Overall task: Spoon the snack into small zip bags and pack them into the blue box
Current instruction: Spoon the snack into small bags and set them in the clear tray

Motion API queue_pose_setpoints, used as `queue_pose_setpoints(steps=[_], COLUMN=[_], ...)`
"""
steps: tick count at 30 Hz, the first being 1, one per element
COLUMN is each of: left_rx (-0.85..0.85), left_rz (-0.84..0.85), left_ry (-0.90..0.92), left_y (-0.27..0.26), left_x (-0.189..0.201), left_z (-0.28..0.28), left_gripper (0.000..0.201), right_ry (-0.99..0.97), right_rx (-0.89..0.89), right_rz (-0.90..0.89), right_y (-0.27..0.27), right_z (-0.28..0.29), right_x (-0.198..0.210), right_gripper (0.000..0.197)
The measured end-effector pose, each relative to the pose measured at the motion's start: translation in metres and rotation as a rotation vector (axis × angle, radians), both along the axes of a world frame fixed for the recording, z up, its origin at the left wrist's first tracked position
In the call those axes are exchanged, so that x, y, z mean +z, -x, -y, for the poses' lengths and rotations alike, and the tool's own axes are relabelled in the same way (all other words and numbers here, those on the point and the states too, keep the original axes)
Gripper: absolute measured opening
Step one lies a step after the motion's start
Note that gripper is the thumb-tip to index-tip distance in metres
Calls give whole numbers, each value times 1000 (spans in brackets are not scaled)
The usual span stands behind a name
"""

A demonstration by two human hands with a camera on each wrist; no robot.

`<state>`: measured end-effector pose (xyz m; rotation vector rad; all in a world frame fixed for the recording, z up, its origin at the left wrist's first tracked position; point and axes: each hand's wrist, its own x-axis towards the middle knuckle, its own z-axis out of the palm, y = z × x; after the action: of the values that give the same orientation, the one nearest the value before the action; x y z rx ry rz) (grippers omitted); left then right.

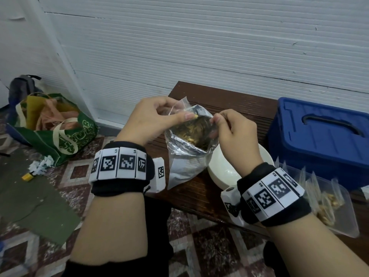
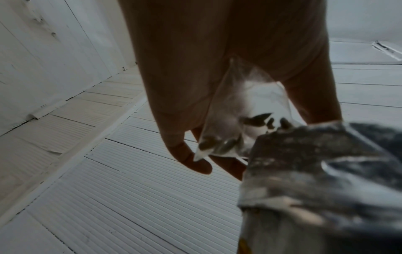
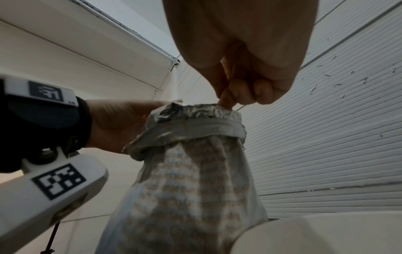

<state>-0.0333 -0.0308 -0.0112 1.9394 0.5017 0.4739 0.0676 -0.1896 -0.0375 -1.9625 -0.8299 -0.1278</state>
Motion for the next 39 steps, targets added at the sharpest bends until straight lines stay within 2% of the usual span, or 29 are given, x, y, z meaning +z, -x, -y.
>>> queue_pose_setpoints(steps=[8, 15, 18, 26, 33, 39], left_rx=[44, 16, 2, -73, -46, -65], left_rz=[-21, -116, -158, -273, -340, -349], left_ry=[-74, -169, -191, -301, -378, -374], left_y=[5, 13, 13, 5, -4, -7], left_x=[7, 16, 17, 17, 16, 15], left_z=[-1, -3, -4, 2, 7, 8], left_gripper=[42, 28, 30, 43, 57, 54], right_ry=[-188, -279, -296, -313, -297, -297], right_rx=[-241, -389, -421, -425, -388, -343], right_rz=[-173, -204, -205, -196, -239, -281], right_y=[-9, -23, -26, -29, -27, -26], right_z=[10, 22, 26, 30, 25, 18], right_x=[8, 19, 26, 36, 36, 33], right_gripper=[22, 24, 24, 28, 25, 25])
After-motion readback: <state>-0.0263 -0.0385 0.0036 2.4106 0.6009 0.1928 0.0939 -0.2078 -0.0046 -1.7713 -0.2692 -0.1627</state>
